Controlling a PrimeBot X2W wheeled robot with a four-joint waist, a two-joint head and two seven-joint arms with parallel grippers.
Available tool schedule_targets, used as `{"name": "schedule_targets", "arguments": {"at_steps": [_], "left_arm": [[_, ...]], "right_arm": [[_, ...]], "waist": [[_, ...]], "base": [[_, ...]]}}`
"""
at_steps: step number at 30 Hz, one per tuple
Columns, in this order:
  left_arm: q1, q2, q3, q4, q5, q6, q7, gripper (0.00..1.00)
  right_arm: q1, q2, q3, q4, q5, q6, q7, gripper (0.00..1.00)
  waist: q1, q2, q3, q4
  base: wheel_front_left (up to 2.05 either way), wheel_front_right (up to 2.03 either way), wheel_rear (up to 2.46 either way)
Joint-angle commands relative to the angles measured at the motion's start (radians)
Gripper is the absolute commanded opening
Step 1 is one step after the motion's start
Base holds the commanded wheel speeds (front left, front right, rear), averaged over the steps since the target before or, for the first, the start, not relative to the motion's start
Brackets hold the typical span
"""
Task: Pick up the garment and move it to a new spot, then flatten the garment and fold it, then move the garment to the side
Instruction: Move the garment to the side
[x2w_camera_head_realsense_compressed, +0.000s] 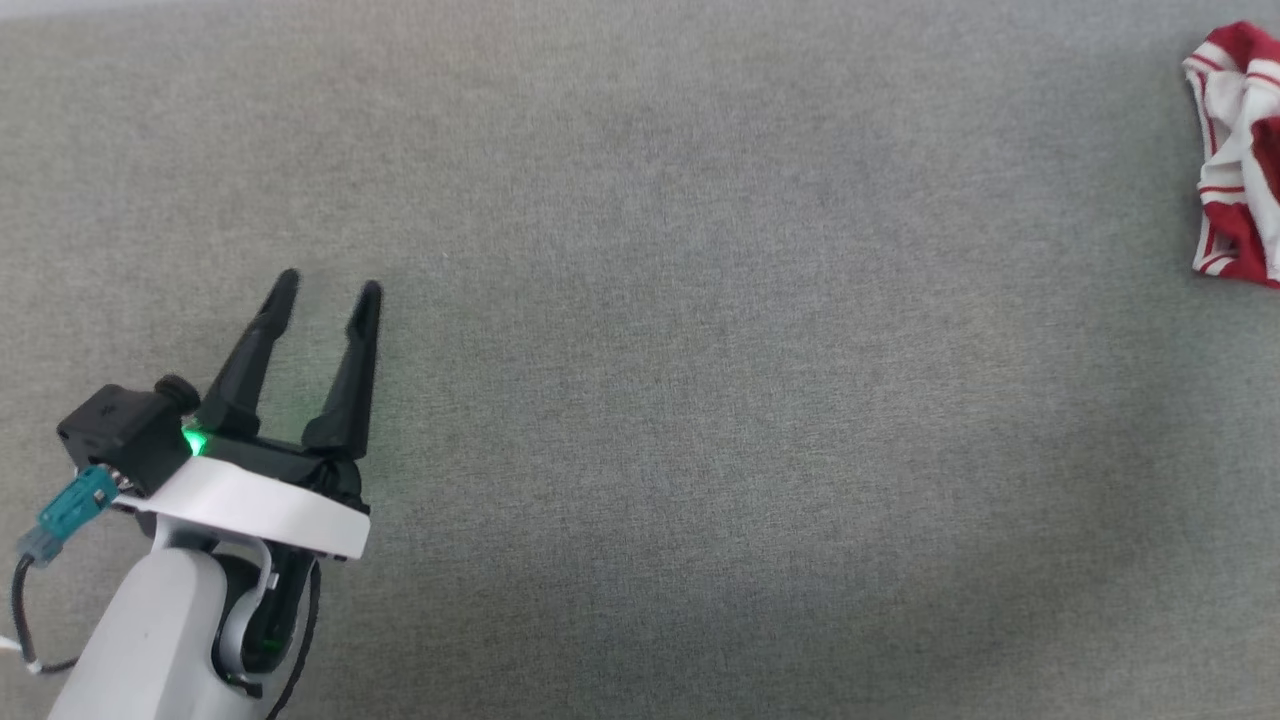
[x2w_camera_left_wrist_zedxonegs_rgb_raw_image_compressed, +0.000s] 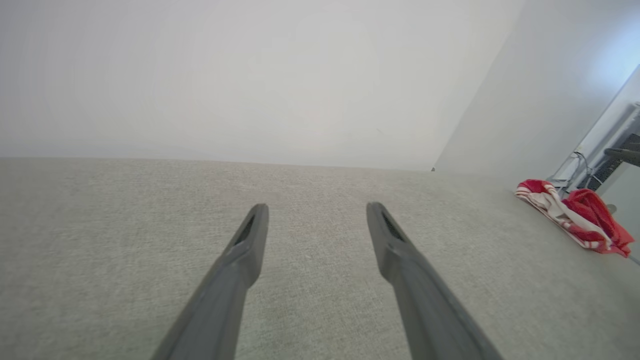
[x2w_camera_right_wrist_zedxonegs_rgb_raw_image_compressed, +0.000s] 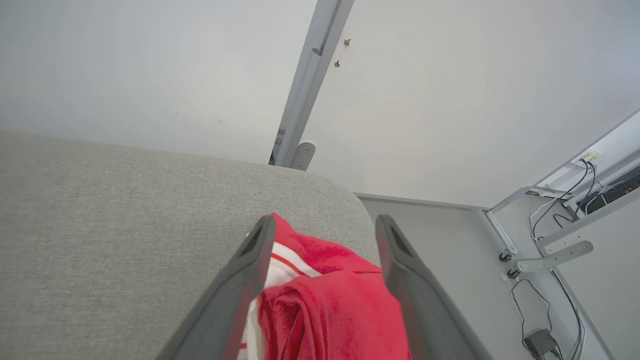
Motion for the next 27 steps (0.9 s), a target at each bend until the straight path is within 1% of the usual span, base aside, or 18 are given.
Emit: {"name": "schedule_targets", "arguments": {"at_steps": [1,7,14,20,27], "left_arm": [[0.015,-0.001,0.004,0.002,0.004,-0.003,-0.005,1.00],[0.050,-0.007,0.039,0.019,0.023,-0.003,-0.005,1.00],[0.094,-0.023,0.086,0.030,0.030,-0.003,-0.005,1.00],[0.149,-0.039,0.138,0.033,0.034,-0.003,-0.005,1.00],[0.220,-0.056,0.206,0.029,0.043,-0.003,-0.005,1.00]], "right_arm": [[0.018,0.010,0.007,-0.006,0.006,-0.001,-0.015,1.00],[0.085,0.073,0.058,-0.036,0.072,-0.001,-0.082,1.00],[0.190,0.120,0.106,-0.102,0.151,-0.001,-0.137,1.00],[0.305,0.136,0.147,-0.181,0.206,-0.001,-0.171,1.00],[0.445,0.164,0.131,-0.288,0.250,-0.001,-0.198,1.00]], "waist": [[0.0000,0.0000,-0.016,0.001],[0.0000,0.0000,-0.067,0.016],[0.0000,0.0000,-0.120,0.035],[0.0000,0.0000,-0.169,0.057],[0.0000,0.0000,-0.218,0.072]], "base": [[0.00,0.00,0.00],[0.00,0.00,0.00],[0.00,0.00,0.00],[0.00,0.00,0.00],[0.00,0.00,0.00]]}}
